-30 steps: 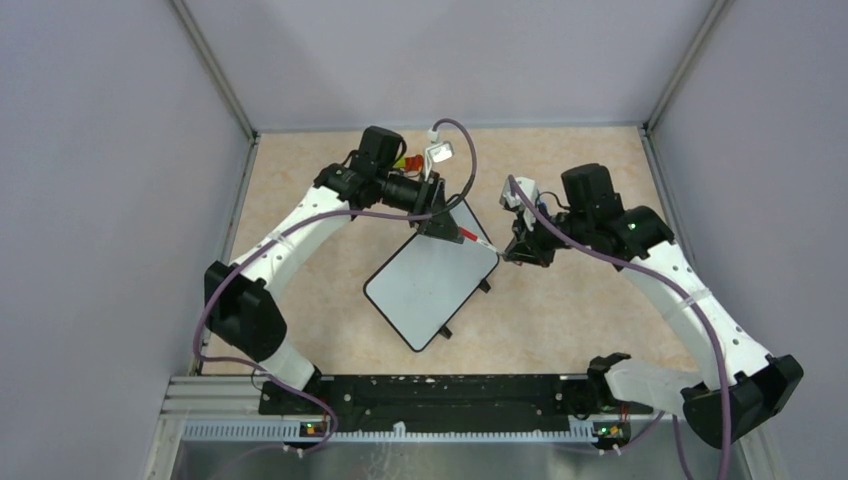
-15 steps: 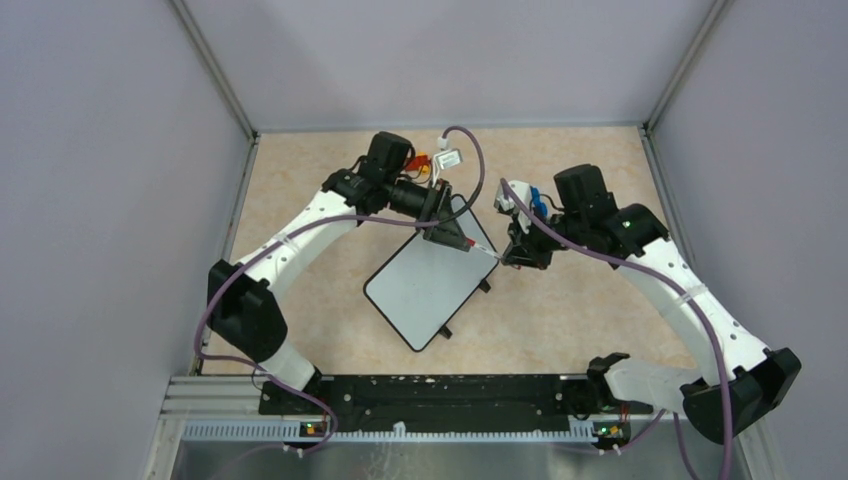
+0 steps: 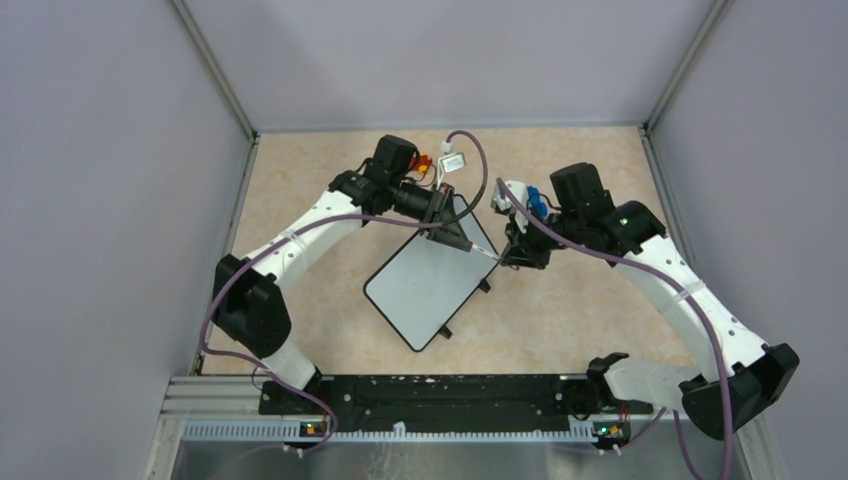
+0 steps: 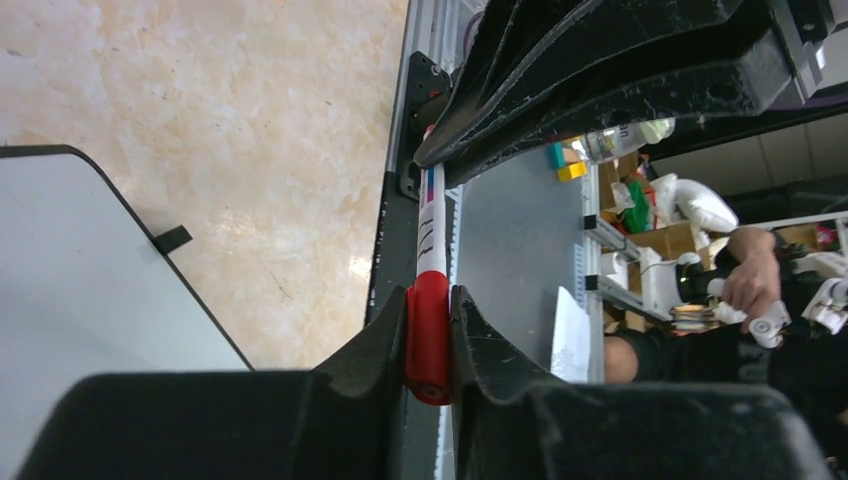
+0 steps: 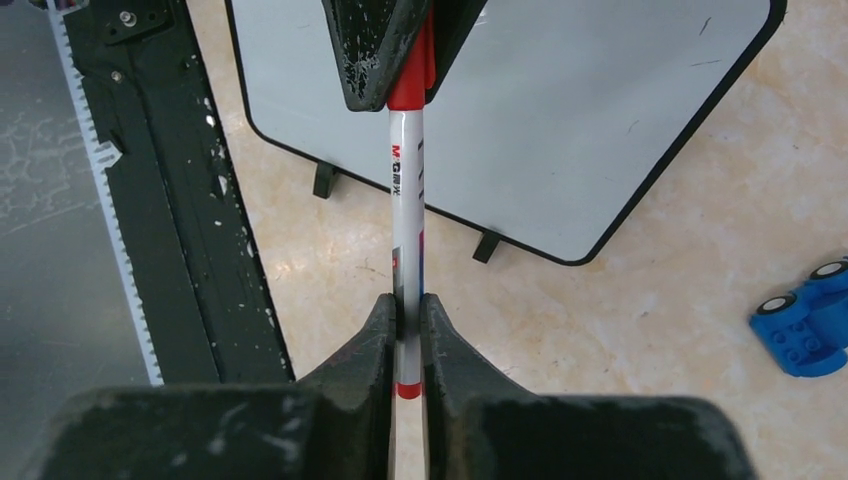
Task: Write a sentence on the whiteboard
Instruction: Pass from the right arm to the left, then open the pen cap of the whiteboard marker, then place the pen cap at the center of the board, then hold the whiteboard at the center of the board.
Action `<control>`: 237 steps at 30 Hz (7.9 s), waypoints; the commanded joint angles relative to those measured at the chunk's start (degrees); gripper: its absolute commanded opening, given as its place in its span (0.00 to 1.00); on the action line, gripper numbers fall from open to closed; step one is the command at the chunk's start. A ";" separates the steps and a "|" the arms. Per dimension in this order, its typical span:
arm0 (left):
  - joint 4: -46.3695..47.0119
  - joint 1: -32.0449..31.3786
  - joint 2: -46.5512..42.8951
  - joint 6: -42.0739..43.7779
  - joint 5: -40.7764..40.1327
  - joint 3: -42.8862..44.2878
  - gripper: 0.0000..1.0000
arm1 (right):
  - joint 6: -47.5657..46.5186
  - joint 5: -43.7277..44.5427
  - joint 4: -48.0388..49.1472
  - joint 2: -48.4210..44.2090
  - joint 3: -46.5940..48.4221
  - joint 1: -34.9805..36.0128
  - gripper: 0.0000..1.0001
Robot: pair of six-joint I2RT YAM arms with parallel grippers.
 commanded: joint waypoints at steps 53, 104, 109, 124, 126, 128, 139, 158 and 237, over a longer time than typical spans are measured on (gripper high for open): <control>81.15 9.20 -11.25 -51.84 -1.30 -23.46 0.00 | 63.08 -22.41 52.60 3.08 -0.30 -4.73 0.37; 71.83 27.76 -17.29 -48.79 3.22 -27.30 0.00 | 58.67 -23.35 45.70 -1.60 -2.60 -17.28 0.00; 23.98 32.68 -18.08 -9.04 -2.72 -14.26 0.00 | 51.11 -23.97 38.25 -2.92 -3.37 -19.96 0.00; -13.30 35.14 -12.70 27.96 -45.11 -10.43 0.00 | 28.69 -21.54 21.96 -5.48 -8.48 -22.33 0.00; -13.25 35.12 -11.47 30.88 -49.42 -12.04 0.02 | 26.79 -21.36 21.91 -5.42 -9.48 -22.37 0.00; -13.28 35.11 -10.12 32.54 -53.07 -13.78 0.03 | 25.71 -21.02 21.93 -5.18 -10.24 -22.31 0.00; -11.42 33.95 -0.03 35.11 -55.21 -20.29 0.13 | 22.81 -20.72 23.01 -4.67 -13.35 -22.38 0.00; -6.59 27.98 6.77 34.53 -59.98 -23.94 0.20 | 22.85 -21.11 22.13 -5.90 -13.46 -22.37 0.00; -12.03 15.12 -4.97 19.88 -7.23 -6.80 0.69 | 2.51 -5.54 13.57 5.27 1.78 2.63 0.00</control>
